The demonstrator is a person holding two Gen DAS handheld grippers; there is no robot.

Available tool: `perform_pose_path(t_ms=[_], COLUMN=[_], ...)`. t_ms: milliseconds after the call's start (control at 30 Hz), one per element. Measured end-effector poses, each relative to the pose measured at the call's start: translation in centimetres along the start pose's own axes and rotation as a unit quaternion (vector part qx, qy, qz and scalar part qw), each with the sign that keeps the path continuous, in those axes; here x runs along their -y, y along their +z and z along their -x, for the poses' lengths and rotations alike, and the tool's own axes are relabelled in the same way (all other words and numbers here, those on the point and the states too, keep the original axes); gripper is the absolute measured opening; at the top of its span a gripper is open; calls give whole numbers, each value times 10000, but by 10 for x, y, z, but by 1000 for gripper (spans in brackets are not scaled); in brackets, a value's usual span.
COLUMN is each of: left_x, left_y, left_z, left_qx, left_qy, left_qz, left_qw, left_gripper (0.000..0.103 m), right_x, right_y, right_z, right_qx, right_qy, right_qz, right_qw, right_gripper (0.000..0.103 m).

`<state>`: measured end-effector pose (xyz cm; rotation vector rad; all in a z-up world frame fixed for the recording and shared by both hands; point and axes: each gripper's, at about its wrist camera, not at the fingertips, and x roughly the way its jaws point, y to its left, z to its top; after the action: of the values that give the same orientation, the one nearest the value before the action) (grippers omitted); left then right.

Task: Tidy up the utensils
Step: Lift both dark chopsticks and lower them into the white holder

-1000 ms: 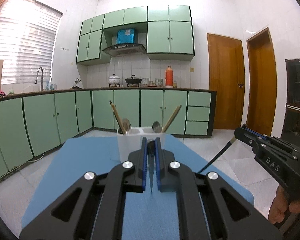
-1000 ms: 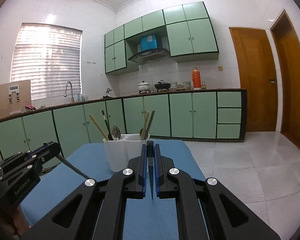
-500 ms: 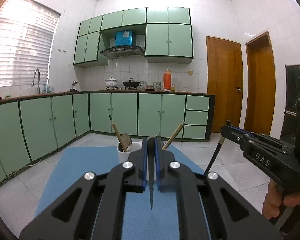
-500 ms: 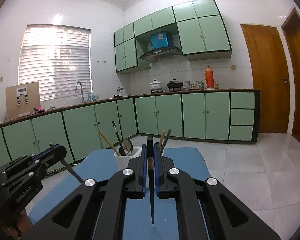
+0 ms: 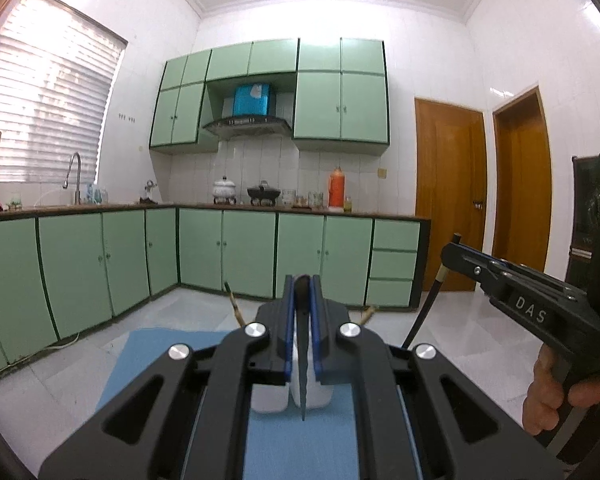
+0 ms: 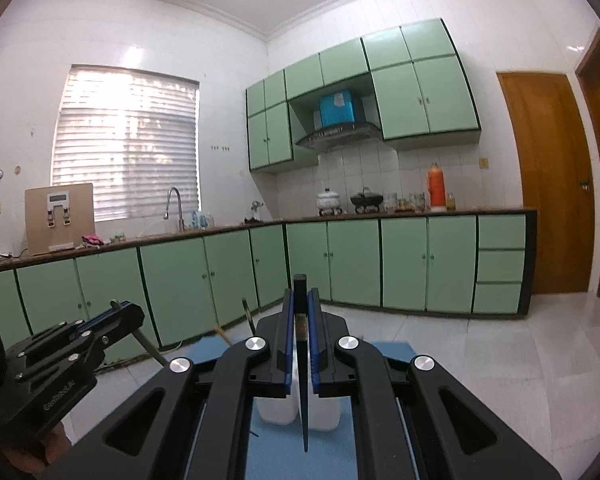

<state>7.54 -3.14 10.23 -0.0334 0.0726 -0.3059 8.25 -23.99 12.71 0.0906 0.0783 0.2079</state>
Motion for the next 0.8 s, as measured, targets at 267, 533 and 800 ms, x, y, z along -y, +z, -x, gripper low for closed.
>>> perform_pose_path(t_ms=[267,533,800], left_x=[9,7,-2], left_y=[40,59,50], left_z=[-18,-67,-126], left_qx=[579,762,577], left_qy=[101,111,260], left_qz=[-113,-26,-119], left_qw=[9982,9970,9979], left_gripper=[6,6,6], right_x=[-6,0,10], right_y=[38,63,54], right_z=[-26,-75,-140], right_qx=[261,444,257], right_qy=[-3,-43,-95], right_qz=[126,75,-43], right_qw=[9996,9990,9996], right_gripper=[7,6,6])
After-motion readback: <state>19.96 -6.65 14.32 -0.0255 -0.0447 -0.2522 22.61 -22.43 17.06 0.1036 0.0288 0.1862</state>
